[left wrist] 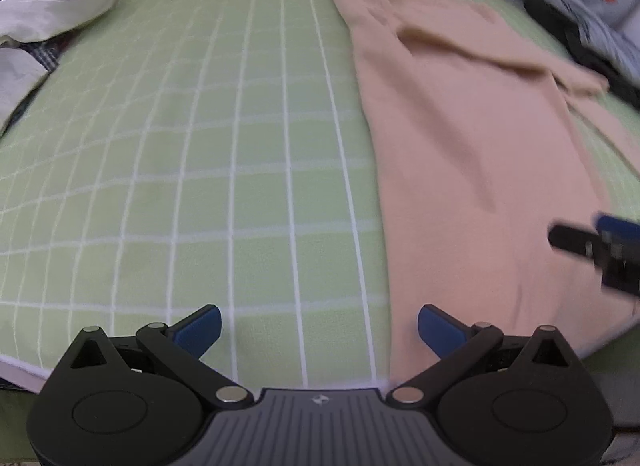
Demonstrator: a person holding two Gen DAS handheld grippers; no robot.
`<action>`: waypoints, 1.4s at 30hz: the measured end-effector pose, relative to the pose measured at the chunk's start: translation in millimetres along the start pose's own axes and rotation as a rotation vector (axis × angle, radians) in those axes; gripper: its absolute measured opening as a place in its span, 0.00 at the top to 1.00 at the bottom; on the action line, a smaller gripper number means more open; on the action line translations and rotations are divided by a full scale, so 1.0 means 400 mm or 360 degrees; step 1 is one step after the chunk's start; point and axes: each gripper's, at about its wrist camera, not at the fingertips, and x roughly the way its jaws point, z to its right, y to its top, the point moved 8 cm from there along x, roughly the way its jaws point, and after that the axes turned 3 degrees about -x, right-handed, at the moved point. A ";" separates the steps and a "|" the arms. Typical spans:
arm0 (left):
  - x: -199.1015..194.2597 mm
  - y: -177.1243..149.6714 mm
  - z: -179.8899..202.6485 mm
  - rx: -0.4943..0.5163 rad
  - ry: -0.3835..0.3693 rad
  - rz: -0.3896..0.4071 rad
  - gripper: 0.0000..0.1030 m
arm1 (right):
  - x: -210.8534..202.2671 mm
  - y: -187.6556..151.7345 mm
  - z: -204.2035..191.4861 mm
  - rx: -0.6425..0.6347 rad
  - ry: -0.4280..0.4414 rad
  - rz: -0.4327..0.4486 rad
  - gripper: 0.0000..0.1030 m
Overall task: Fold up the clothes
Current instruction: 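Open the right gripper and lift it away from the folded shirt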
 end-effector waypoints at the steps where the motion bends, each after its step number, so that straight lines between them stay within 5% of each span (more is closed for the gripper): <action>1: -0.005 0.018 -0.006 -0.0023 0.0000 0.0019 0.00 | 0.003 0.009 0.012 -0.0013 -0.0038 0.0009 0.06; 13: -0.001 0.246 -0.024 -0.0210 0.0008 0.0185 0.00 | 0.044 0.121 0.189 0.0133 -0.0204 0.0084 0.00; 25: 0.106 0.516 -0.009 -0.0286 -0.0010 0.0250 0.02 | 0.116 0.253 0.519 0.0585 -0.0485 0.0228 0.02; 30: 0.179 0.664 -0.006 -0.0322 -0.0003 0.0245 0.09 | 0.177 0.325 0.641 0.0614 -0.0665 0.0230 0.34; 33: 0.218 0.737 0.012 -0.0287 0.0009 0.0261 0.12 | 0.216 0.344 0.685 0.0657 -0.0660 0.0191 0.48; 42: 0.322 0.827 0.058 -0.0158 0.0014 0.0201 0.19 | 0.270 0.373 0.706 0.0617 -0.0609 0.0191 0.57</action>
